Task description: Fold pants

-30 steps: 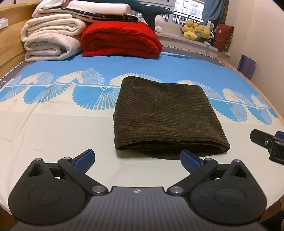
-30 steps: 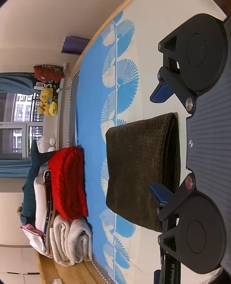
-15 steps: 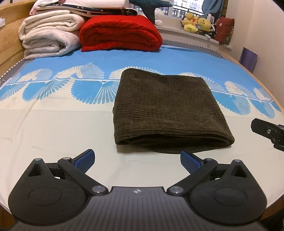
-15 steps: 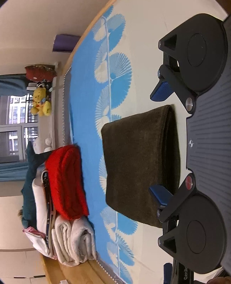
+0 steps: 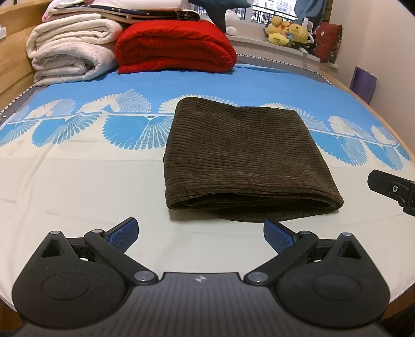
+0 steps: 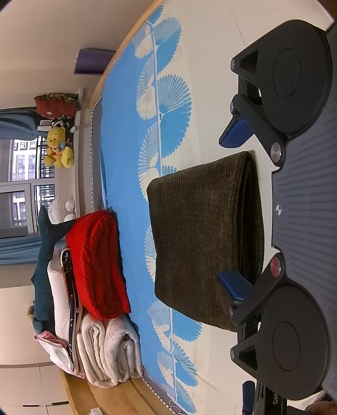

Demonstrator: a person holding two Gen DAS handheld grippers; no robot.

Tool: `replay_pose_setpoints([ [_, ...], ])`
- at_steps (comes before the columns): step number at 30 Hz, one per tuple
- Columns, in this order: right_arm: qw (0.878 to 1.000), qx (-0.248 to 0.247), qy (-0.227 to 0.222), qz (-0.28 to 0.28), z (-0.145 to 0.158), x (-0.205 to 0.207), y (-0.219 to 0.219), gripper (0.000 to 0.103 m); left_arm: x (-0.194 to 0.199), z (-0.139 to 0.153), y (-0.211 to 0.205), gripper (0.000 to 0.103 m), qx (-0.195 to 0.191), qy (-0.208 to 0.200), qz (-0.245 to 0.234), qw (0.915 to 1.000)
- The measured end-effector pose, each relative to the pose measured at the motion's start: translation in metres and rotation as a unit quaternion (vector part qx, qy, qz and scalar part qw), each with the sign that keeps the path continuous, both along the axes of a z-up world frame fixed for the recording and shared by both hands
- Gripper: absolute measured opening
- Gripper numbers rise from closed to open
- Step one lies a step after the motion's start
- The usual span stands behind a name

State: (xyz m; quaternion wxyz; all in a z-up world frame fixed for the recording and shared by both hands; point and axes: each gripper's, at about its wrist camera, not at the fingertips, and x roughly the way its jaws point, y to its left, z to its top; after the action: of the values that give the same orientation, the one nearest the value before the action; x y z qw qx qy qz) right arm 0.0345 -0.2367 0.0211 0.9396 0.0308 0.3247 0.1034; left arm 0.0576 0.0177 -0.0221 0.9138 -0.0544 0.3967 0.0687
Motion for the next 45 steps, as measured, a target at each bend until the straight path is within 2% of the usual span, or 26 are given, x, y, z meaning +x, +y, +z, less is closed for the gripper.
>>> replay_pose_setpoints([
  [14, 0.999, -0.020, -0.002, 0.029, -0.001, -0.002, 0.012, 0.102, 0.000, 0.000, 0.000, 0.103, -0.001, 0.000, 0.000, 1.0000],
  [45, 0.999, -0.023, -0.002, 0.034, 0.001, -0.002, 0.012, 0.102, 0.001, -0.002, -0.002, 0.103, 0.003, 0.000, -0.006, 1.0000],
])
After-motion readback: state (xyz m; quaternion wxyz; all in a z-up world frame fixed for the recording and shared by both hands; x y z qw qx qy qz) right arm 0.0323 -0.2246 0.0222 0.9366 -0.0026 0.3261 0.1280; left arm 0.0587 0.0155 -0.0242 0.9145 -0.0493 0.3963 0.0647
